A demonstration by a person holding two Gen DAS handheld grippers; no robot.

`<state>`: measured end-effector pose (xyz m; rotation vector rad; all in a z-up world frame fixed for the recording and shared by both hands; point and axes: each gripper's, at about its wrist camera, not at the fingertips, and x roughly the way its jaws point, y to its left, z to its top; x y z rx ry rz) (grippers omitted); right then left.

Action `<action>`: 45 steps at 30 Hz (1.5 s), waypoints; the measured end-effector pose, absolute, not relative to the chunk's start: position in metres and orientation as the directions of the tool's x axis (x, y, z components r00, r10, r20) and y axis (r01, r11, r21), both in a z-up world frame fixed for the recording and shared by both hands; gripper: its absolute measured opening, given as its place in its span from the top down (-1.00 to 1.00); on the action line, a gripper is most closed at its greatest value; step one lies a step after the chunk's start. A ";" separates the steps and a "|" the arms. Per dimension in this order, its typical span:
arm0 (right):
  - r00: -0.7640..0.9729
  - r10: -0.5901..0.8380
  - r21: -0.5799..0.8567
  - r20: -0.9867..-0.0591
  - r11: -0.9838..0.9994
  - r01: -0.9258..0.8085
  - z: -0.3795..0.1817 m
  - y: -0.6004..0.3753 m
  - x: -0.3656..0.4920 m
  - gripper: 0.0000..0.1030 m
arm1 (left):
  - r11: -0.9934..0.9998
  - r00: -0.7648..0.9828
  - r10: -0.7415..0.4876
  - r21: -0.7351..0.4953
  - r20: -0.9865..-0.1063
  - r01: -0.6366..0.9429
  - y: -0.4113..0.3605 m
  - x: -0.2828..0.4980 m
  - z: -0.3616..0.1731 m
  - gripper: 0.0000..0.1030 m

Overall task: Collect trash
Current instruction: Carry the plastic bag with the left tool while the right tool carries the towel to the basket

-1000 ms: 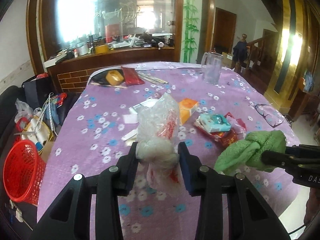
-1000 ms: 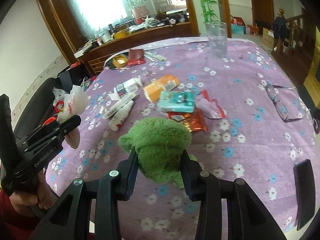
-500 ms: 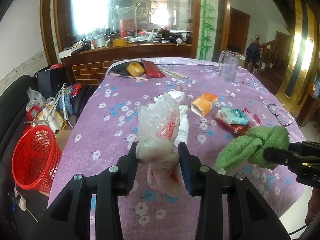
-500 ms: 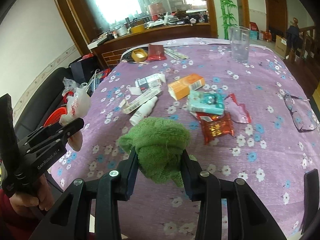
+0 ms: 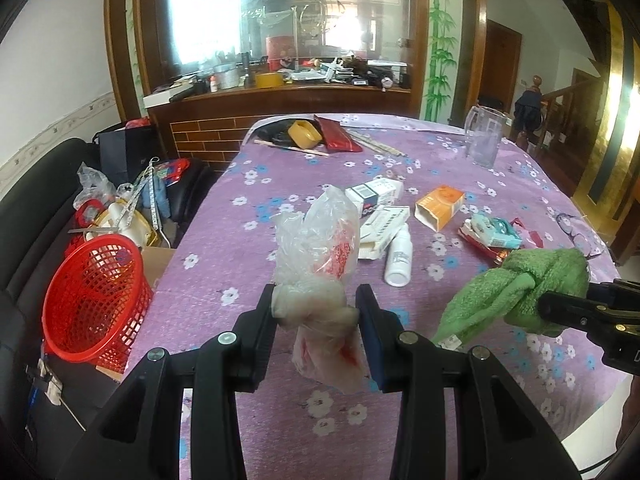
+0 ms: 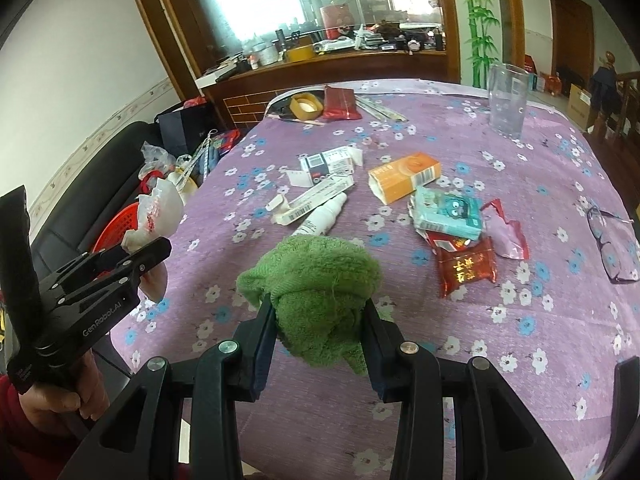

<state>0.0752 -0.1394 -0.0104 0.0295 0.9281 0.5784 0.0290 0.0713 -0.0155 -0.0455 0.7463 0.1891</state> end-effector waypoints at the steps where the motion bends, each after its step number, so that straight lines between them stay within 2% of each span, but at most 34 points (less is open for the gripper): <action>1: 0.458 0.483 0.265 -0.746 0.847 -0.461 -0.010 -0.137 0.075 0.18 | 0.981 0.718 0.158 0.026 -0.677 -0.192 0.073 0.028 -0.015 0.27; 20: 0.436 0.502 0.235 -0.747 0.813 -0.533 -0.002 -0.098 0.069 0.18 | 0.961 0.710 0.211 0.011 -0.671 -0.276 0.106 0.009 -0.015 0.27; 45: 0.381 0.551 0.188 -0.743 0.717 -0.671 0.014 0.009 0.070 0.18 | 0.899 0.677 0.315 -0.019 -0.665 -0.438 0.199 -0.029 -0.012 0.27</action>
